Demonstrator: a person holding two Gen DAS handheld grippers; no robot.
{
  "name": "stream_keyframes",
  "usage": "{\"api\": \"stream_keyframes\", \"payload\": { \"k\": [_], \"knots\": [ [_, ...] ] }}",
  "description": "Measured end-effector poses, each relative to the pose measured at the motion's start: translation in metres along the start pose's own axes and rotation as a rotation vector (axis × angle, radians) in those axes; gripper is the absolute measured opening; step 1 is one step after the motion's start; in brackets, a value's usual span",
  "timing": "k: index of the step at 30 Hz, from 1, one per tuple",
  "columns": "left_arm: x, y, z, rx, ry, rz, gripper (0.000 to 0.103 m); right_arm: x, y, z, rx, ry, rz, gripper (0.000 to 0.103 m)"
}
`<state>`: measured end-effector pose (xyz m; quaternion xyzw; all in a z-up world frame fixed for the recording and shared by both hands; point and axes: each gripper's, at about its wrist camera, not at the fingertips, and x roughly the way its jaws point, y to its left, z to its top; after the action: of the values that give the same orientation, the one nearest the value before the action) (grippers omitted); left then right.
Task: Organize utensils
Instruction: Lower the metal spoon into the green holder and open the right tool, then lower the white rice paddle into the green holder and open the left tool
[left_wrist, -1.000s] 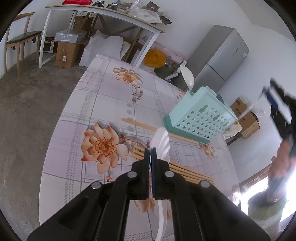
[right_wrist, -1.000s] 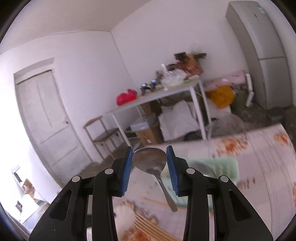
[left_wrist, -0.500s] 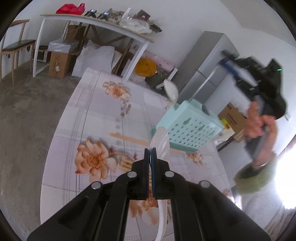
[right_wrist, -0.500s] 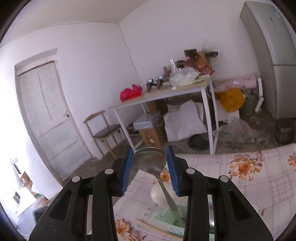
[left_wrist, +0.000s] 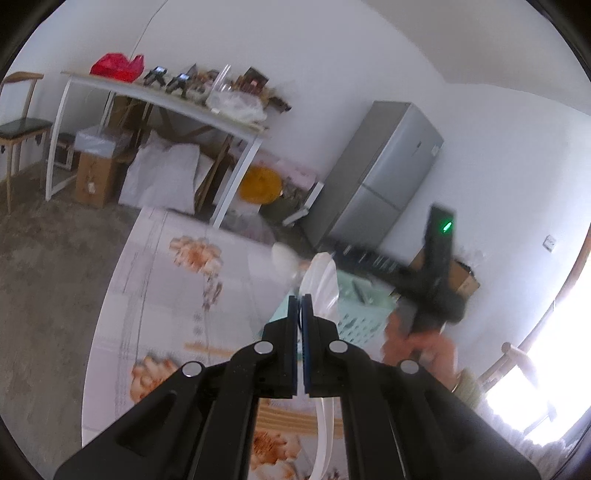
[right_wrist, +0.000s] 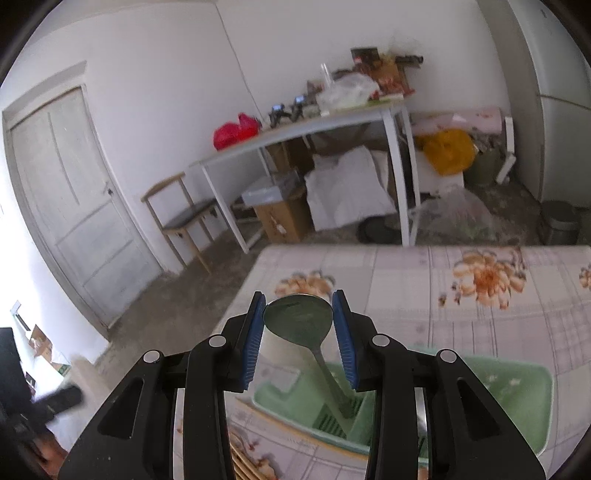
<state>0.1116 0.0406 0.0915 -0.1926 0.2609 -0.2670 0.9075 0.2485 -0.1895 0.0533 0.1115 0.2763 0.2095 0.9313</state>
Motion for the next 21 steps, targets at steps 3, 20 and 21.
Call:
{"api": "stream_keyframes", "payload": {
  "k": [3, 20, 21],
  "knots": [
    [0.001, -0.011, 0.008, 0.015, -0.022, -0.012, 0.001, 0.000, -0.001, -0.004, 0.003, 0.029, 0.001, 0.036],
    [0.050, -0.090, 0.050, 0.089, -0.134, -0.115, 0.001, -0.176, -0.036, -0.067, 0.205, -0.338, -0.097, 0.058],
    [0.060, -0.099, 0.054, 0.092, -0.155, -0.124, 0.001, -0.182, -0.037, -0.076, 0.212, -0.341, -0.109, 0.058]
  ]
}}
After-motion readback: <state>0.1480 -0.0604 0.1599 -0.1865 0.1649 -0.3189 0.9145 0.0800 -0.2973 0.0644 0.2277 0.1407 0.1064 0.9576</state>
